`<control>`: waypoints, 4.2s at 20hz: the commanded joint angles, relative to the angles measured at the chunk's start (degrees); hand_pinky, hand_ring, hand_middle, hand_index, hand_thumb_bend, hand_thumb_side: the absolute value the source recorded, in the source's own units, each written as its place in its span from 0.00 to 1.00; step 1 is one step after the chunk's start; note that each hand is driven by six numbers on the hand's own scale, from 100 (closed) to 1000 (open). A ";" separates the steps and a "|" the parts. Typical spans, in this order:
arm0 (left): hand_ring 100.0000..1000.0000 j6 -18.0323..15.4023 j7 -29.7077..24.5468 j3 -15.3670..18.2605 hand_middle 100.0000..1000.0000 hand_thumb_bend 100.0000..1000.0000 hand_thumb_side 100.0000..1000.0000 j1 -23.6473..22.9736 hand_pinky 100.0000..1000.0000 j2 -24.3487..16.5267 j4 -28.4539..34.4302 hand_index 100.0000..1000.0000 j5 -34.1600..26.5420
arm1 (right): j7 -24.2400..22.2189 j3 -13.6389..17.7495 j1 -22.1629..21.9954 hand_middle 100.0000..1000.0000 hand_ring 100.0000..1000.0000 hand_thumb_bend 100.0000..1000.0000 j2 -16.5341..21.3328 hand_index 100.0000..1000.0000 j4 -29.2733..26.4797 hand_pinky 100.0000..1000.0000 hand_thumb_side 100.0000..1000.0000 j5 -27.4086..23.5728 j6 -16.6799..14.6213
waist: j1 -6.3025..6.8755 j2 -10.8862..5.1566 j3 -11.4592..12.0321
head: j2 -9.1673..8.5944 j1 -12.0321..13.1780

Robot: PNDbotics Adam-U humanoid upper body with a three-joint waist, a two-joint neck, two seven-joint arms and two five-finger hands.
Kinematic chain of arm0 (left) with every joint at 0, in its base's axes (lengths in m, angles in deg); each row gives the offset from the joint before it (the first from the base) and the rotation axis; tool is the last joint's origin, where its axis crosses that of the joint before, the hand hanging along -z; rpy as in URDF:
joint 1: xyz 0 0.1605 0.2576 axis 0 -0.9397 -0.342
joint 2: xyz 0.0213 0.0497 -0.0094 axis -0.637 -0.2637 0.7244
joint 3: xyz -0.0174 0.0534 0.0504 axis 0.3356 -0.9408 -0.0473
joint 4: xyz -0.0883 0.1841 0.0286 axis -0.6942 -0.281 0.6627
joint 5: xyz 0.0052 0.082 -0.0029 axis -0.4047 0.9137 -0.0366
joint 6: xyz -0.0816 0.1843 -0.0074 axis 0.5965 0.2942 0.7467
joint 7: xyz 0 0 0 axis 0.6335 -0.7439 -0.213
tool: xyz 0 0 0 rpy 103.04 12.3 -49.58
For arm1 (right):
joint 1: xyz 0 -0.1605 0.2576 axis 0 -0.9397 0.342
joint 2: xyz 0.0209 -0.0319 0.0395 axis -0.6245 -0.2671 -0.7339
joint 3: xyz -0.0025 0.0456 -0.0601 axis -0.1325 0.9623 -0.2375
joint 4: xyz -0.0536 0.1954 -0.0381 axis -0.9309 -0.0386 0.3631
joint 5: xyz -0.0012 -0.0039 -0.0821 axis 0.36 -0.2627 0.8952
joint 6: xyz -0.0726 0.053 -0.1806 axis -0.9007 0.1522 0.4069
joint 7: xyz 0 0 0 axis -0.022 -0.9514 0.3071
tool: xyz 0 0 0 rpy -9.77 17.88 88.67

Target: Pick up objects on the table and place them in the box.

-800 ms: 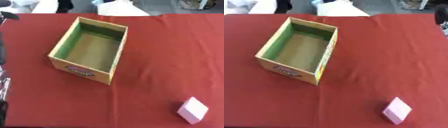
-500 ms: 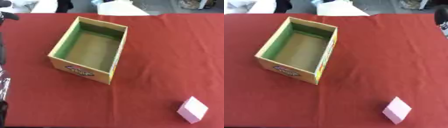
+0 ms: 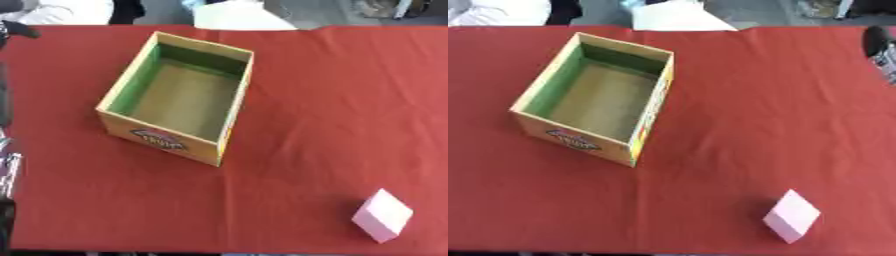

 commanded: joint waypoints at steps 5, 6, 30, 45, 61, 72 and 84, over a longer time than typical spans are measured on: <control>0.66 0.31 -0.34 0.10 0.55 0.00 0.72 -0.28 0.49 -1.38 0.95 0.74 0.17 | -6.39 -1.91 -1.00 0.82 0.87 0.00 6.78 0.90 -0.88 0.86 1.00 1.87 -2.38 | -0.35 -1.72 -0.67 | 1.34 0.45; 0.66 0.34 -0.36 0.09 0.55 0.00 0.72 -0.34 0.49 -1.38 0.95 0.74 0.16 | -7.03 -2.19 -1.13 0.82 0.87 0.00 6.98 0.90 -0.88 0.86 1.00 1.89 -2.81 | -0.38 -1.80 -0.72 | 1.38 0.44; 0.66 0.35 -0.50 0.10 0.55 0.00 0.73 0.11 0.49 -1.64 0.95 0.74 0.90 | -8.57 -7.00 -5.53 0.84 0.87 0.00 7.09 0.92 -0.88 0.88 1.00 2.47 -10.01 | -1.26 0.57 -1.21 | -3.77 -3.08; 0.66 0.69 -0.79 -0.02 0.55 0.00 0.73 -0.39 0.49 -1.80 0.95 0.74 0.89 | -8.09 -9.93 -8.33 0.81 0.84 0.08 8.18 0.88 -0.88 0.87 0.86 4.66 -15.19 | -1.53 -0.60 -1.20 | -1.10 -1.38; 0.66 1.09 -1.78 -0.20 0.55 0.00 0.73 -0.72 0.49 -1.52 0.95 0.74 0.58 | -18.93 -12.91 -10.51 0.83 0.86 0.10 8.15 0.94 -0.87 0.89 0.42 0.83 -14.69 | -1.51 -1.36 -1.31 | 0.04 -1.58; 0.65 1.07 -2.57 -0.35 0.55 0.00 0.72 -0.60 0.48 -1.36 0.95 0.74 0.47 | -21.36 -13.96 -10.04 0.88 0.88 0.01 7.01 0.96 1.16 0.92 0.13 3.70 -12.48 | -1.26 -1.11 -1.12 | 0.16 -1.73; 0.65 1.24 -3.14 -0.44 0.54 0.00 0.72 -0.50 0.48 -1.06 0.95 0.74 0.38 | -20.59 -15.49 -9.57 0.89 0.89 0.01 5.20 0.98 5.38 0.93 0.13 8.15 -11.64 | -1.13 -0.78 -0.75 | 0.09 -1.87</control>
